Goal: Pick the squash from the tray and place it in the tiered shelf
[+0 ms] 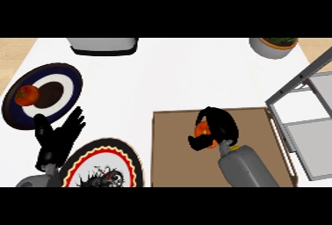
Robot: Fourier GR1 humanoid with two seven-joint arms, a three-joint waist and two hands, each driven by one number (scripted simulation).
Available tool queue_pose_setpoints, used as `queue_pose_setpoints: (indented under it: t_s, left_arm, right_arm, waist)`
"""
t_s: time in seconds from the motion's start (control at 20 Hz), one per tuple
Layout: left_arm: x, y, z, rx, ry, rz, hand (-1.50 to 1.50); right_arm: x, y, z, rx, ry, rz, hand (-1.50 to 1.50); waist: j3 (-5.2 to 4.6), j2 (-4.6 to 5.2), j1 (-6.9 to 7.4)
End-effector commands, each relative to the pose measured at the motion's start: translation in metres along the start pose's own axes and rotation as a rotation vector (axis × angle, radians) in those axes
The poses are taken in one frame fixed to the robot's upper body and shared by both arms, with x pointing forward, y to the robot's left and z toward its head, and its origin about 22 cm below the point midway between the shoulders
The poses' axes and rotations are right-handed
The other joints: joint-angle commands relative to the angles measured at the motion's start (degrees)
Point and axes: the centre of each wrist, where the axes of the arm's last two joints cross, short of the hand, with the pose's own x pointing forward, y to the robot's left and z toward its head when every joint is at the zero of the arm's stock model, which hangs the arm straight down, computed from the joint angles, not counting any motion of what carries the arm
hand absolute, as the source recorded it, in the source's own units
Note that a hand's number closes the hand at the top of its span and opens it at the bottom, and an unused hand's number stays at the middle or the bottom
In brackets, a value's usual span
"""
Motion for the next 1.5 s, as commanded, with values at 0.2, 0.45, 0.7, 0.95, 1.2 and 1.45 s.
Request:
queue_pose_setpoints:
  t_s: [0.2, 0.45, 0.7, 0.95, 1.2, 1.45]
  left_arm:
    - [-0.002, 0.003, 0.007, 0.024, 0.039, 0.024, 0.00]
    - [-0.003, 0.016, 0.010, 0.065, 0.024, 0.037, 0.00]
    - [-0.014, 0.011, 0.018, 0.087, 0.032, 0.036, 0.00]
    - [-0.021, 0.031, 0.025, 0.113, 0.040, 0.040, 0.00]
    - [-0.004, 0.012, 0.014, 0.087, 0.027, 0.026, 0.00]
    - [0.005, 0.010, 0.010, 0.064, 0.020, 0.029, 0.00]
  right_arm:
    - [-0.104, 0.004, 0.064, 0.189, -0.197, 0.050, 1.50]
    - [-0.165, -0.015, 0.129, 0.189, -0.376, 0.094, 1.50]
    - [-0.178, -0.076, 0.177, -0.036, -0.526, -0.001, 1.50]
    - [-0.180, -0.128, 0.223, -0.227, -0.567, -0.063, 1.50]
    - [-0.181, -0.178, 0.264, -0.358, -0.535, -0.102, 1.50]
    - [-0.194, -0.226, 0.301, -0.457, -0.476, -0.140, 1.50]
  waist:
    - [0.50, 0.00, -2.66]
    - [0.44, -0.26, -4.50]
    - [0.41, -0.37, -4.77]
    - [0.28, -0.49, -5.91]
    - [0.23, -0.15, -5.52]
    - [0.24, 0.09, -3.73]
